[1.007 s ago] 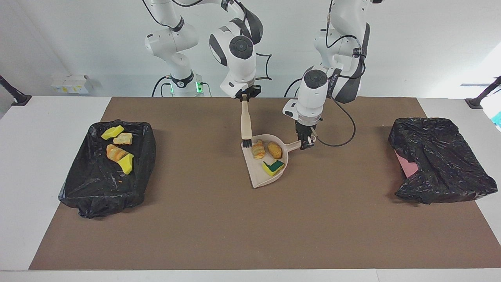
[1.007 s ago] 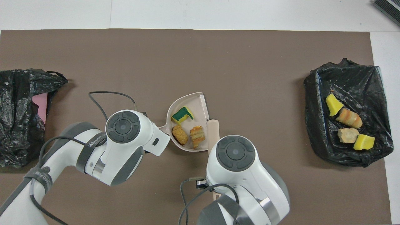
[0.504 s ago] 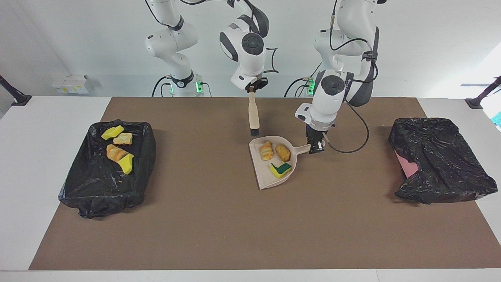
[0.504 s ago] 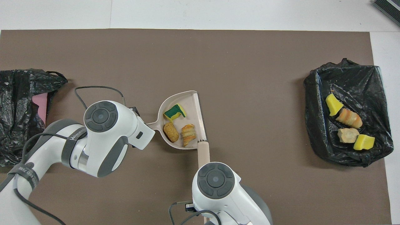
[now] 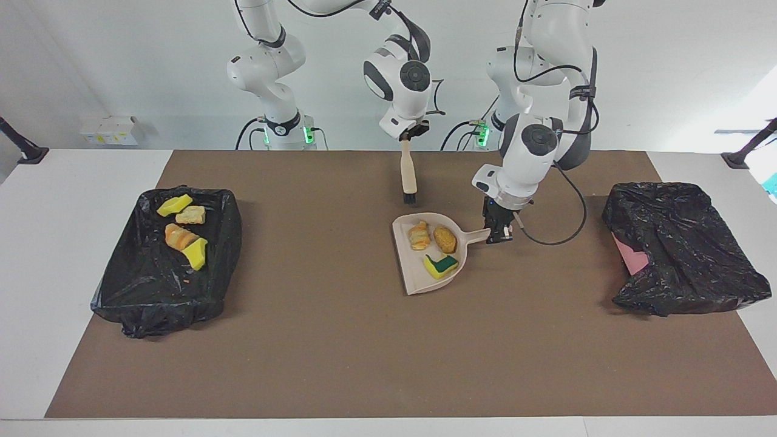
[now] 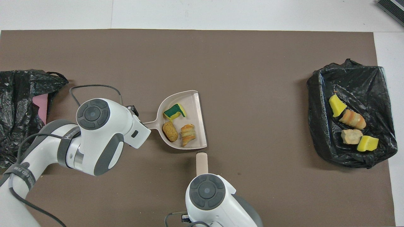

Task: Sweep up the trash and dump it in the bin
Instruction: 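Carry the loaded dustpan with the left gripper toward the nearby trash bag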

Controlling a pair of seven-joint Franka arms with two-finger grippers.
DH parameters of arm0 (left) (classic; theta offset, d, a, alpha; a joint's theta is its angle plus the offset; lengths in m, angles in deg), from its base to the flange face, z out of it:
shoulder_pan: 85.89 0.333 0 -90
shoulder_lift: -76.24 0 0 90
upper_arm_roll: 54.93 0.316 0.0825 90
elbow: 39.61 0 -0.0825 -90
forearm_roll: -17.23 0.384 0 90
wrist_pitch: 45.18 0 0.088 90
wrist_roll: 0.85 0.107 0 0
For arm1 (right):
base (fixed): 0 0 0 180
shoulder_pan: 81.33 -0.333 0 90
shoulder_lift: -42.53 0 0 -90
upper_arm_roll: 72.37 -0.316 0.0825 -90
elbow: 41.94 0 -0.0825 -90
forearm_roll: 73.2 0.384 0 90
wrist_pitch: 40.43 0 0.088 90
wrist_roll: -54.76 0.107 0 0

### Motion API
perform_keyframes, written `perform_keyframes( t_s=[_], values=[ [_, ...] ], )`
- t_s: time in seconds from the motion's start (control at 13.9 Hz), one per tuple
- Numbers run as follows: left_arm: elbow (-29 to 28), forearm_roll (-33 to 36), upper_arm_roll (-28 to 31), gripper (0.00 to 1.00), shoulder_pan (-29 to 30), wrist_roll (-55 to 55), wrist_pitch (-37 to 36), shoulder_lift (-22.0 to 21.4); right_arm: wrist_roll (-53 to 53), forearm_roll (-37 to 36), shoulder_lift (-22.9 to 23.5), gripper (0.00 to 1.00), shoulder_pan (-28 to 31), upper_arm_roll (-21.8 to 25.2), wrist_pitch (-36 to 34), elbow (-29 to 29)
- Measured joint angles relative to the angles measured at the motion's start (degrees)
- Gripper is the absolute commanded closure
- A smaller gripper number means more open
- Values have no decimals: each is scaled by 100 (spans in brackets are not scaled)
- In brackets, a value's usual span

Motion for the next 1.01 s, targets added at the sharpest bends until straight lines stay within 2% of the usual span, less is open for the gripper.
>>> perform_keyframes(
  t_s=[0.36,0.5,0.58,0.65,0.72,0.79,0.86,0.94,1.01],
  values=[
    [43,-951,17,100,940,1328,-25,-32,0,215,65,100,-25,30,50,-55],
    [152,-1252,18,100,1228,1765,-286,-81,0,228,65,87,-24,34,50,-61],
    [272,-1308,18,100,1409,1938,-553,-119,0,229,65,72,-24,34,50,-62],
    [442,-1328,21,100,1605,2067,-882,-165,0,230,65,70,-22,35,50,-63],
    [635,-1336,27,100,1754,2142,-1190,-201,0,231,66,65,-17,38,50,-63],
    [869,-1338,39,100,1873,2167,-1514,-232,0,232,66,56,-6,46,51,-64],
    [1106,-1338,43,100,1972,2168,-1805,-262,0,233,68,52,15,55,56,-63],
    [1308,-1338,51,100,2055,2168,-2044,-288,0,234,76,45,65,57,70,-54],
    [1484,-1338,55,100,2127,2167,-2212,-299,0,235,96,33,133,58,87,-23]
  ],
)
